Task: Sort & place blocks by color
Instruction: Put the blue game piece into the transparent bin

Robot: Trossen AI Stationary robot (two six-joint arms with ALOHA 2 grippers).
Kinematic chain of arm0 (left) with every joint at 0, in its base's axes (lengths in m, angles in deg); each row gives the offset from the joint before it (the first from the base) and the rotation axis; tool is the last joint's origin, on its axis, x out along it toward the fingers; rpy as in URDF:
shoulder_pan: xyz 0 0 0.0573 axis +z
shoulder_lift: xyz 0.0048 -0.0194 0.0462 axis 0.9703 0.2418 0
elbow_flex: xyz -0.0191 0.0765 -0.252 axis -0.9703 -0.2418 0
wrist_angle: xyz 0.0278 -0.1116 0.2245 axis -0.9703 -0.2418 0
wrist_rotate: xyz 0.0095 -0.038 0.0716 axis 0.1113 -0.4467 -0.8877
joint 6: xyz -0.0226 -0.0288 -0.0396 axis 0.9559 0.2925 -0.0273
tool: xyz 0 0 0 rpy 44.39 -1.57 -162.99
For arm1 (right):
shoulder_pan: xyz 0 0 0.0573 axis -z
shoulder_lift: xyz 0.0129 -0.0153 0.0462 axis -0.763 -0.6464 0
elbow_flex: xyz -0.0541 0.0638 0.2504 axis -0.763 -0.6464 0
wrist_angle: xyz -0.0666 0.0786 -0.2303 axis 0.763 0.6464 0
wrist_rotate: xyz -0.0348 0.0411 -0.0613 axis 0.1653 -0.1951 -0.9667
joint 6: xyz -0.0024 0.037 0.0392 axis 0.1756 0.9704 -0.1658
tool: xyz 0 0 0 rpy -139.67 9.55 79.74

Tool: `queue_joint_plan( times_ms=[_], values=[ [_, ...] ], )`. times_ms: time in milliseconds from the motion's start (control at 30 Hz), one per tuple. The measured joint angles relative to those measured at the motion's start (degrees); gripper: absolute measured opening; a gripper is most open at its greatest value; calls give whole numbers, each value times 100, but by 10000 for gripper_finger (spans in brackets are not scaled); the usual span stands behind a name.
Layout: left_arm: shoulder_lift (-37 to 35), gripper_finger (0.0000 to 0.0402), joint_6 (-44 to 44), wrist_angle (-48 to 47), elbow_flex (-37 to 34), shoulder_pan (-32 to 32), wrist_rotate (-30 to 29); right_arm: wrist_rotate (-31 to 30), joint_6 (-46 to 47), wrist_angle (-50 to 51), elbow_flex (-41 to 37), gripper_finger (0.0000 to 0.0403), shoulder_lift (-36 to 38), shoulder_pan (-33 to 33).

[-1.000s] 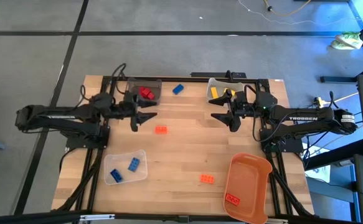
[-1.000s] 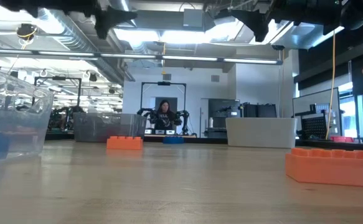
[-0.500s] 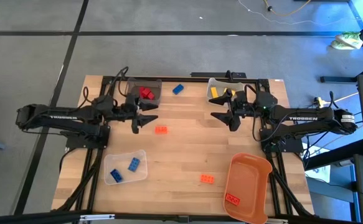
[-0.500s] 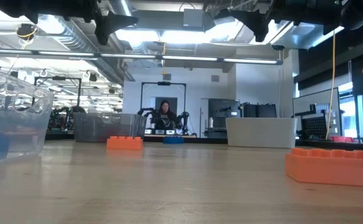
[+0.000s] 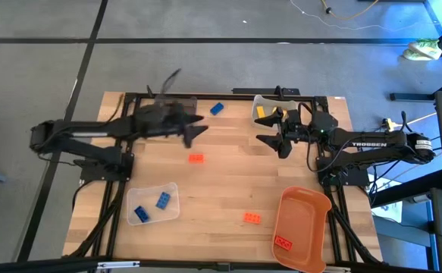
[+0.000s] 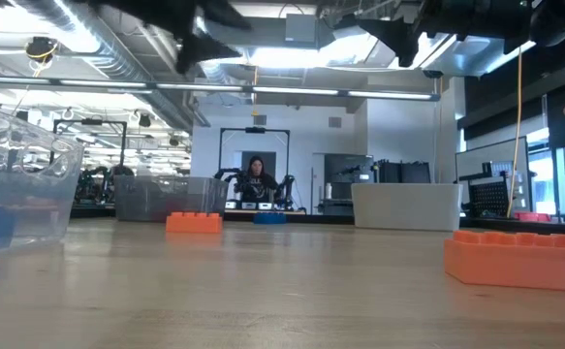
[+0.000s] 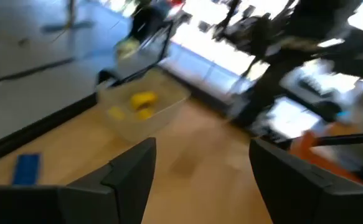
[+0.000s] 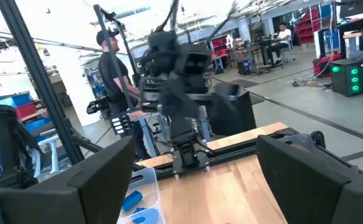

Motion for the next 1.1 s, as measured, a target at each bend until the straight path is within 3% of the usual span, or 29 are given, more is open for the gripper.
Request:
queue_joint_plan(
  times_ms=[100, 267, 400, 533, 600, 700, 1100],
  values=[
    [972, 238, 0, -779, 814, 347, -143, 4, 11, 0, 0, 335, 0, -2],
    [2612, 192, 7, -1232, 2050, 860, -105, 12, 120, 2, 0, 335, 0, -1],
    [3782, 128, 11, -1375, 2780, 1167, -109, 15, 162, 5, 0, 335, 0, 0],
    [4619, 36, 10, -1367, 3265, 1384, -111, 15, 254, 23, 0, 335, 0, -1],
    [4925, 10, 134, -1370, 3377, 1485, -136, 15, 387, 26, 0, 335, 0, -1],
    [5232, 3, 451, -1464, 3438, 1672, -170, 15, 586, 29, 0, 335, 0, -2],
    [5633, 0, 588, -1798, 3441, 1934, -140, 14, 610, 46, 0, 335, 0, -2]
  ],
)
